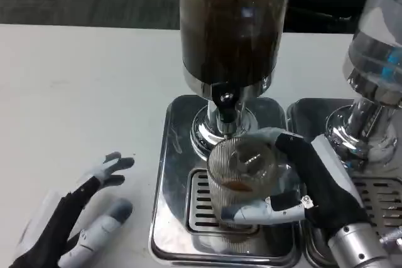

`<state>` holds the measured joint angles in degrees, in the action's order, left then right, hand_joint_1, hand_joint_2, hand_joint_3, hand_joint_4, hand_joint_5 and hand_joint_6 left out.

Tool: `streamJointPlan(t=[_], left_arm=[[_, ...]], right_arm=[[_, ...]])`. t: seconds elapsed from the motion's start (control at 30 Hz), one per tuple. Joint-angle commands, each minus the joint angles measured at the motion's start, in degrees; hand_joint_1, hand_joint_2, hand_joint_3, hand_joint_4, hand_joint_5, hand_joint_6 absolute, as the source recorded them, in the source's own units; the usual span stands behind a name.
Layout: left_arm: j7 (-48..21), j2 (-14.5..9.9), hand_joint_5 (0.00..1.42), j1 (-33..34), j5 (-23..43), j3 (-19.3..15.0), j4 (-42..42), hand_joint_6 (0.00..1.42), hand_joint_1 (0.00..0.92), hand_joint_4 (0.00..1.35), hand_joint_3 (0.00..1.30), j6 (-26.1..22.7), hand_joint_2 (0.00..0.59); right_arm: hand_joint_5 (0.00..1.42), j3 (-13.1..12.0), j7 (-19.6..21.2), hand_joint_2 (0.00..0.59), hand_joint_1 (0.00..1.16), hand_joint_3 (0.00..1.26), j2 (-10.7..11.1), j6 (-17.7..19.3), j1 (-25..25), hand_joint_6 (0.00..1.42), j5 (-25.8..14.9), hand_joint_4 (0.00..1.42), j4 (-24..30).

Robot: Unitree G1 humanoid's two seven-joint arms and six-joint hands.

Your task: Grasp the cup under the faucet to collect the drink, then remove the cup.

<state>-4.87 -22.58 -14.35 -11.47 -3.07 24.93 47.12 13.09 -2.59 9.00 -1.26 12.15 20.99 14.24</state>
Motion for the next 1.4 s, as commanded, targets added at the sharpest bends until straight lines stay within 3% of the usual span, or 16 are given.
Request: streamJointPlan(t=[0.03, 0.27, 0.4, 0.57, 0.83, 1.2, 1.4], left_arm=[[-0.44, -1.16, 0.23, 0.3, -0.69, 0.47, 0.06, 0.12, 0.0, 0.08, 0.24, 0.7, 0.135], [0.13, -3.27, 0.18, -2.08, -4.67, -0.04, -6.23, 0.1, 0.0, 0.03, 0.2, -0.85, 0.134], [2.62, -5.3, 0.12, -5.5, -13.04, -2.71, -15.35, 0.04, 0.0, 0.0, 0.16, -4.52, 0.134], [4.52, -7.56, 0.0, -8.52, -21.1, -4.16, -21.07, 0.0, 0.0, 0.0, 0.01, -7.61, 0.127], [7.72, -10.88, 0.0, -15.11, -29.42, -5.36, -26.14, 0.0, 0.0, 0.0, 0.0, -9.77, 0.126], [9.17, -11.42, 0.0, -21.17, -32.71, -5.15, -30.32, 0.0, 0.0, 0.0, 0.0, -12.0, 0.128], [10.39, -10.72, 0.0, -25.44, -32.46, -6.53, -33.52, 0.0, 0.0, 0.0, 0.0, -12.6, 0.128]], right_arm=[[1.14, -0.04, -0.42, 0.04, 1.04, 0.82, 0.02, -0.17, 1.97, 1.42, -0.62, 0.94, 3.34], [1.15, -0.12, -0.66, 0.042, 1.03, 0.83, 0.01, -0.38, 4.4, 1.42, -0.88, 0.95, 5.59], [1.15, -0.52, -1.18, 0.055, 1.02, 0.83, 0.4, -1.01, 5.27, 1.42, -0.79, 0.95, 7.0], [1.15, -0.99, -1.54, 0.06, 1.01, 0.83, 1.16, 0.22, 5.88, 1.42, -0.98, 0.95, 7.85], [1.15, -1.17, -2.94, 0.063, 1.0, 0.83, 3.14, 1.62, 7.85, 1.42, -1.33, 0.95, 10.51], [1.17, -2.03, -4.55, 0.08, 0.99, 0.83, 5.34, 3.26, 9.76, 1.42, -3.38, 0.95, 14.2], [1.17, -2.74, -5.96, 0.096, 0.99, 0.83, 6.47, 3.28, 12.96, 1.42, -4.34, 0.95, 20.39]])
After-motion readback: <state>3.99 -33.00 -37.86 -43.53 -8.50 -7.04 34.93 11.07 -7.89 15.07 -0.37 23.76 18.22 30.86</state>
